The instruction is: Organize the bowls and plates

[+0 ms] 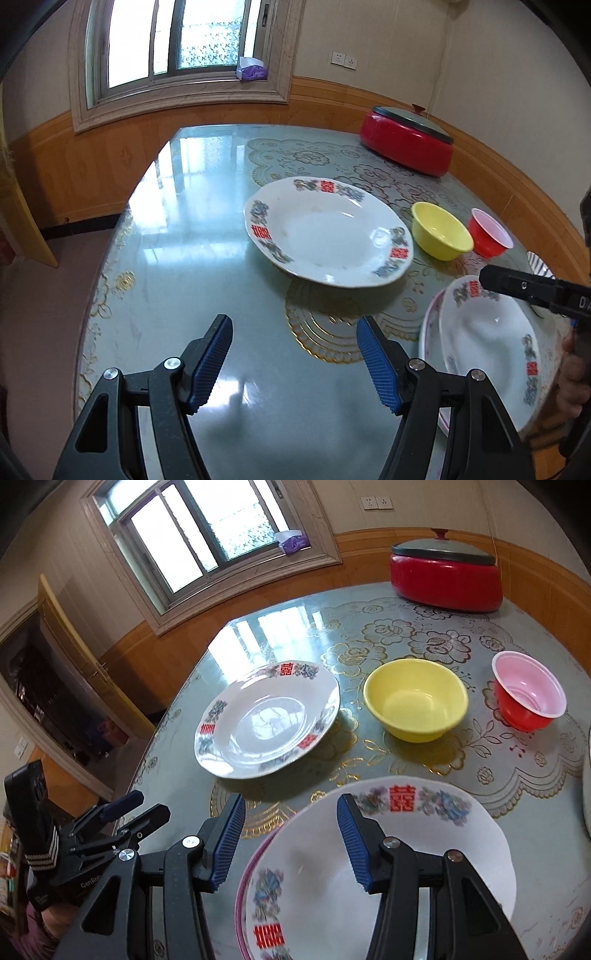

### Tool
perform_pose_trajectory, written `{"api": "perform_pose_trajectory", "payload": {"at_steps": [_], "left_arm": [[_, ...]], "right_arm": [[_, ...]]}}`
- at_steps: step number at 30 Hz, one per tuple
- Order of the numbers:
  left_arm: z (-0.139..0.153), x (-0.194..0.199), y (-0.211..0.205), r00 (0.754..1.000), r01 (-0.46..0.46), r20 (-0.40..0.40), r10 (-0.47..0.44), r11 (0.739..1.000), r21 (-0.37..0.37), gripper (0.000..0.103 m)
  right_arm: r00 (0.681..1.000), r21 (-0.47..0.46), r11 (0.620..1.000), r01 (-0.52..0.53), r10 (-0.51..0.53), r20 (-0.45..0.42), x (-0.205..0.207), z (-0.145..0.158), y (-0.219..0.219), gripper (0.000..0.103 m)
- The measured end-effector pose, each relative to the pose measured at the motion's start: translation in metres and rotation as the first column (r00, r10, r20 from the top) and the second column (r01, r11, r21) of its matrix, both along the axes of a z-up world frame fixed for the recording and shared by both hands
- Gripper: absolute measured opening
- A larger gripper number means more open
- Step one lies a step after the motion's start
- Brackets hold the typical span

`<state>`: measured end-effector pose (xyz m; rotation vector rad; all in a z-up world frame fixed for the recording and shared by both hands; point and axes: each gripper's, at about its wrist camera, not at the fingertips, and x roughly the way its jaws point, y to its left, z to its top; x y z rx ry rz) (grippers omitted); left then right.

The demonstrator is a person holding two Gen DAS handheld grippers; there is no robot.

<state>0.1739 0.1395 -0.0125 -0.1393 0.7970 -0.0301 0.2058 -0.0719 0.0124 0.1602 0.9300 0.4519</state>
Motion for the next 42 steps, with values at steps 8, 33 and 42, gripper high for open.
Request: {"api": "perform_pose_trajectory", "payload": {"at_steps": [8, 33, 42], "left_arm": [[0.007, 0.02, 0.009, 1.0, -0.013, 0.028, 0.013, 1.0, -0.001, 0.07], [-0.011, 0.119, 0.057, 1.0, 0.003, -0.026, -0.008, 0.983, -0.183, 0.07], [-0.027, 0.159, 0.062, 0.997, 0.031, -0.063, -0.044, 0.983, -0.184, 0.052]], "right_arm": [[0.999, 0.013, 1.0, 0.028, -0.028, -0.033, 0.034, -0.003, 0.009, 0.052], [0.973, -0.002, 0.989, 0.145, -0.143, -0.18, 0.109, -0.042, 0.016, 0.052], [0.967, -0.034, 0.991, 0.133, -0.137, -0.214, 0.128, -0.061, 0.032, 0.052]]}}
